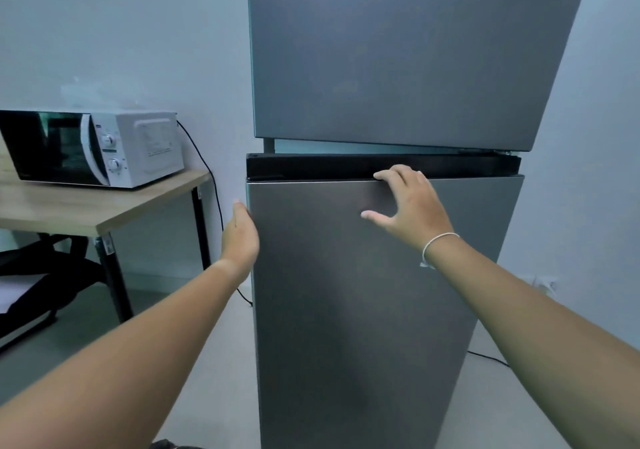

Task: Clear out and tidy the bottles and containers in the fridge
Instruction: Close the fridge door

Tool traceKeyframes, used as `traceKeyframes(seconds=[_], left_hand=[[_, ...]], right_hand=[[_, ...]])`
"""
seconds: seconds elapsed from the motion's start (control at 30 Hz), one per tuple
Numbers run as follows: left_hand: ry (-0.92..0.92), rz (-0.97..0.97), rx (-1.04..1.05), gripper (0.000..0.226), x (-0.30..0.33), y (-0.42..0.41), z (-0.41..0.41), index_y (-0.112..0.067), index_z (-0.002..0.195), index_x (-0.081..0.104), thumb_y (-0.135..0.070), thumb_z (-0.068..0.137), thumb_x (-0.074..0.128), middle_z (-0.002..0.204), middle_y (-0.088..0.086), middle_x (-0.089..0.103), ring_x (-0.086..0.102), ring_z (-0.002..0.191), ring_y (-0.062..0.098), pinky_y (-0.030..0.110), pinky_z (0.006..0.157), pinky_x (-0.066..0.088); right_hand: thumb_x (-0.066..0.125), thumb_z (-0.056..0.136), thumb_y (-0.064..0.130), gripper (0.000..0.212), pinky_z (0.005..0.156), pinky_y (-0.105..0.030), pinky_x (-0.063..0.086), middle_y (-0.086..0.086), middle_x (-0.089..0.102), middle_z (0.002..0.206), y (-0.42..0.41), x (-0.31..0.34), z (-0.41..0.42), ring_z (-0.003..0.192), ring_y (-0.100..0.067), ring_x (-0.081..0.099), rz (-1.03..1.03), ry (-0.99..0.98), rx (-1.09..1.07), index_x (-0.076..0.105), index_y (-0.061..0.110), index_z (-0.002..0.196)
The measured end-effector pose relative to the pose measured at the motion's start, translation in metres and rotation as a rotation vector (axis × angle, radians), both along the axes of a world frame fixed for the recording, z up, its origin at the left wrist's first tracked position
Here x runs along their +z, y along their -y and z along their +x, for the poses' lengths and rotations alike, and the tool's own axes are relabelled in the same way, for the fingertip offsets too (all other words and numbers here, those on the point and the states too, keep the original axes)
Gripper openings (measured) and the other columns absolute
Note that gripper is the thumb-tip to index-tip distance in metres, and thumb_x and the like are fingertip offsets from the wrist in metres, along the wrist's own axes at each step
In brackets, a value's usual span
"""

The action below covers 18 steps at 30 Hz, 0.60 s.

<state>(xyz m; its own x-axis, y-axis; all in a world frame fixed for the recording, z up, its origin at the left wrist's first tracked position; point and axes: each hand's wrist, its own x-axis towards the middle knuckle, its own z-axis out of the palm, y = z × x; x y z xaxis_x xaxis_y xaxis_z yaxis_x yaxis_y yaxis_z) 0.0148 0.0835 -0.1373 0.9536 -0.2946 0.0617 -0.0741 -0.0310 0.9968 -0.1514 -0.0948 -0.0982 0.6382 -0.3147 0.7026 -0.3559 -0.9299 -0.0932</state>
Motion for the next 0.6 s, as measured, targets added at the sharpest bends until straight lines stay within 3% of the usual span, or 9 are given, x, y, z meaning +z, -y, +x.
traceKeyframes(seconds=[0.07, 0.17, 0.37, 0.6], left_hand=[[-0.055, -0.032, 0.024, 0.068, 0.0, 0.009, 0.009, -0.01, 0.144, 0.037, -0.051, 0.096, 0.012, 0.151, 0.006, 0.039, 0.033, 0.141, 0.025, 0.038, 0.119, 0.021], [-0.118, -0.107, 0.036, 0.068, -0.002, 0.021, 0.02, -0.01, 0.143, 0.037, -0.052, 0.096, 0.012, 0.151, 0.006, 0.038, 0.034, 0.14, 0.024, 0.035, 0.117, 0.021], [-0.145, -0.15, 0.042, 0.067, -0.003, 0.042, 0.044, -0.008, 0.143, 0.036, -0.051, 0.097, 0.014, 0.152, 0.007, 0.037, 0.032, 0.141, 0.024, 0.033, 0.116, 0.021], [-0.068, -0.13, -0.005, 0.065, -0.021, 0.062, 0.058, -0.016, 0.145, 0.034, -0.054, 0.095, 0.017, 0.153, -0.001, 0.035, 0.031, 0.142, 0.017, 0.031, 0.12, 0.017]], right_hand=[[0.072, 0.072, 0.045, 0.063, 0.111, -0.04, 0.032, -0.007, 0.055, 0.118, 0.005, -0.003, 0.011, 0.108, -0.027, 0.051, -0.018, 0.035, -0.011, 0.054, 0.014, 0.124], [0.072, 0.07, 0.047, 0.063, 0.108, -0.042, 0.036, -0.009, 0.056, 0.113, 0.013, -0.008, 0.023, 0.103, -0.029, 0.052, -0.068, 0.085, -0.023, 0.057, 0.012, 0.12], [0.066, 0.066, 0.055, 0.072, 0.114, -0.04, 0.018, -0.01, 0.055, 0.114, 0.029, -0.023, 0.048, 0.109, -0.031, 0.052, -0.13, 0.145, -0.053, 0.055, 0.013, 0.123], [0.068, 0.063, 0.056, 0.072, 0.109, -0.04, 0.017, -0.012, 0.06, 0.111, 0.044, -0.027, 0.08, 0.107, -0.028, 0.049, -0.216, 0.175, -0.148, 0.057, 0.013, 0.12]])
